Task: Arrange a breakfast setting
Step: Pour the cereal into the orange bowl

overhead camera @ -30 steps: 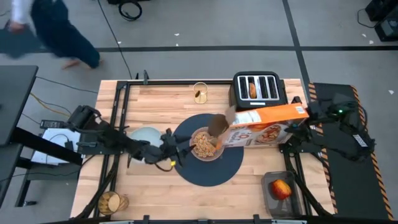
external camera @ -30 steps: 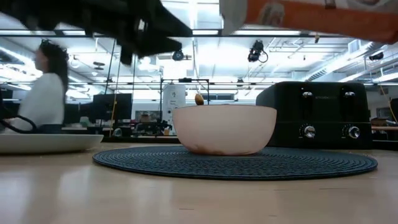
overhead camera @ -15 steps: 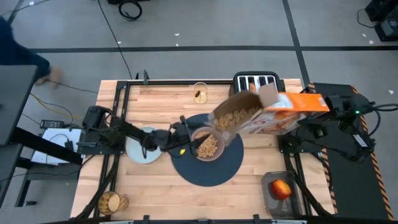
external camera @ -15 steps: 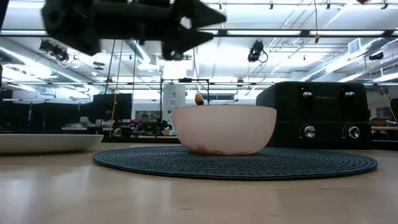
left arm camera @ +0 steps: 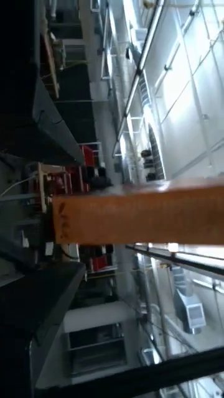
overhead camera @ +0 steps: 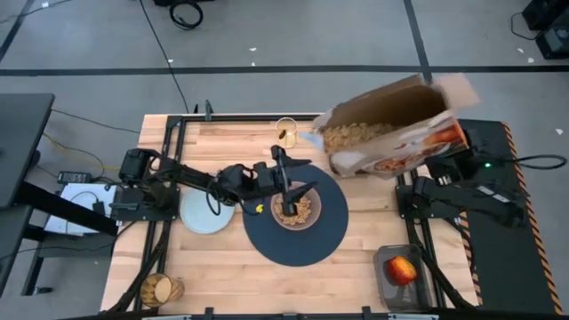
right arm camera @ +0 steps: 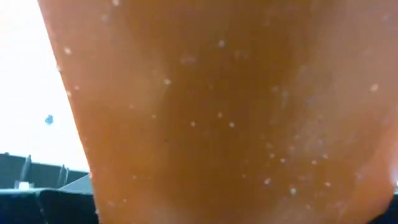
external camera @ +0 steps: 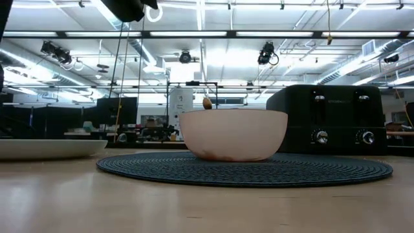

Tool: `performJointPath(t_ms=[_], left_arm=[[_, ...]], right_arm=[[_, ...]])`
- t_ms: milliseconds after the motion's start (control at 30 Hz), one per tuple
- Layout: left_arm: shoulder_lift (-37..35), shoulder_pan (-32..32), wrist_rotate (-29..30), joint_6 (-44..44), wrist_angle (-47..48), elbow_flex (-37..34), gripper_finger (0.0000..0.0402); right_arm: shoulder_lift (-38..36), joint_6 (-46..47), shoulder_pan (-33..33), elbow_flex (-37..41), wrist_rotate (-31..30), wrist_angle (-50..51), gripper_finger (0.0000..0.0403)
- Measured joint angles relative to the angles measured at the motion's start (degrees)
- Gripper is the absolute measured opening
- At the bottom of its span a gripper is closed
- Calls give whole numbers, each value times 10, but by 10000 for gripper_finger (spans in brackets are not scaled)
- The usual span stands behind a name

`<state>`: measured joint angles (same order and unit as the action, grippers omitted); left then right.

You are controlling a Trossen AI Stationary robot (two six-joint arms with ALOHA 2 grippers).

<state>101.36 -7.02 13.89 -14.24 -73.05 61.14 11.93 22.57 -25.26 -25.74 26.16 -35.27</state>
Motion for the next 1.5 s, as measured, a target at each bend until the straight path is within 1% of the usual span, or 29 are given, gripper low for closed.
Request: performJointPath(t_ms=[100,200,400,467,633,733,900,1033,1233,1333,1433,1500], left_arm=[[0,1,-1,3,10,1,270],[0,1,-1,36,24,1,270],[0,7,-1,86,18,3,278],[0,13,-1,96,32,21,287],[0,23,0,101,132,86,301],[0,25,-8,102,158,106,305],[0,23,-32,115,159,110,311],[2,23,-34,123,153,110,312],[26,25,-31,140,103,110,312],[30,27,-30,151,93,110,312],[30,27,-21,151,94,110,303],[30,27,-21,150,94,110,286]], right_arm=[[27,24,0,49,-16,-106,307],[58,42,0,85,-24,-176,307],[121,42,10,125,-36,-310,307],[147,32,18,130,-43,-338,307],[213,5,44,129,-47,-378,307],[242,-7,58,128,-52,-414,307],[272,-30,76,128,-59,-439,307],[293,-48,85,127,-71,-451,307],[320,-74,100,127,-72,-446,307],[330,-86,107,127,-82,-450,307],[338,-94,112,127,-88,-448,307],[342,-97,114,127,-88,-449,307]])
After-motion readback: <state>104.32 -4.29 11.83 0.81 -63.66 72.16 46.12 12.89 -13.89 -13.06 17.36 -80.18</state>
